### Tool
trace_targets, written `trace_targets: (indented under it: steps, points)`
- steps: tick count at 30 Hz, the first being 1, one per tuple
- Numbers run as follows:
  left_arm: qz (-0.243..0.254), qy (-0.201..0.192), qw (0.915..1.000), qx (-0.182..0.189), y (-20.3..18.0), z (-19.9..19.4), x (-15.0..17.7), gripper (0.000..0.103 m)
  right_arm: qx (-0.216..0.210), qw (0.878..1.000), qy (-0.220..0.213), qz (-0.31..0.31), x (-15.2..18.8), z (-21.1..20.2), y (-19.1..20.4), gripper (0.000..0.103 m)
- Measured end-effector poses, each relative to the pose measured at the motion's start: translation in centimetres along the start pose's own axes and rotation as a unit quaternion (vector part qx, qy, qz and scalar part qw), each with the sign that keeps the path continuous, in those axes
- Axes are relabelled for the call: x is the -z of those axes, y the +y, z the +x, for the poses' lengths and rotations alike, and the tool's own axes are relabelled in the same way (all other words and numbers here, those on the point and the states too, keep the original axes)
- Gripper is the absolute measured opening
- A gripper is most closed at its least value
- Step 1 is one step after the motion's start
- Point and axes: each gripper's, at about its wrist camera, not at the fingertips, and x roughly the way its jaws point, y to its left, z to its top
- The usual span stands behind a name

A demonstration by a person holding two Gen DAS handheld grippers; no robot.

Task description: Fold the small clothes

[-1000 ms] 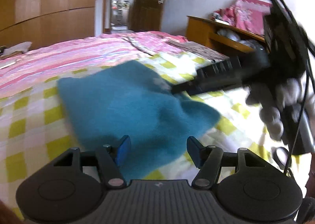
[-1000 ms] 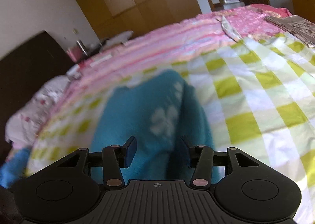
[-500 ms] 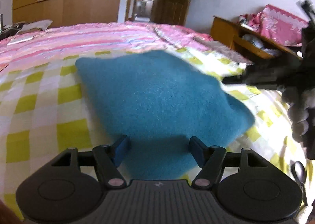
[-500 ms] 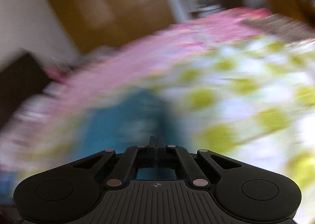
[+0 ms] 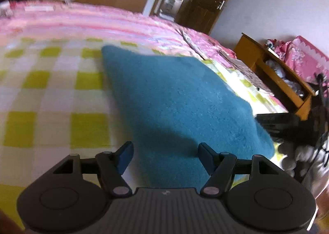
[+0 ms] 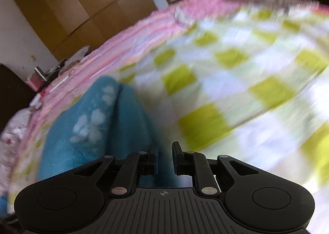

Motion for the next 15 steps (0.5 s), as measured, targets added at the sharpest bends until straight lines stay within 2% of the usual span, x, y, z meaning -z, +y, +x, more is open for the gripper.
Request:
trace_targets:
  steps: [3,7,12,15]
  points:
    - [-0.003,0.015,0.9998,0.011,0.4,1.6,-0.4,0.077,-0.002,1.000,0.005,0.026,0.9,0.5,0.0,0.016]
    - [0.018,0.017,0.9996,0.010,1.0,1.2,-0.3,0.079,-0.044,0.997,0.032,0.058,2.4,-0.2,-0.5,0.015]
    - [0.065,0.033,0.9972,-0.013,1.1,-1.1,1.2,0.079,-0.086,0.993,0.068,0.046,5.8,-2.5,1.3,0.015]
    - [0.087,0.041,0.9952,-0.016,0.9,-2.8,2.5,0.080,-0.069,0.995,0.077,0.001,8.0,-4.6,2.6,0.016]
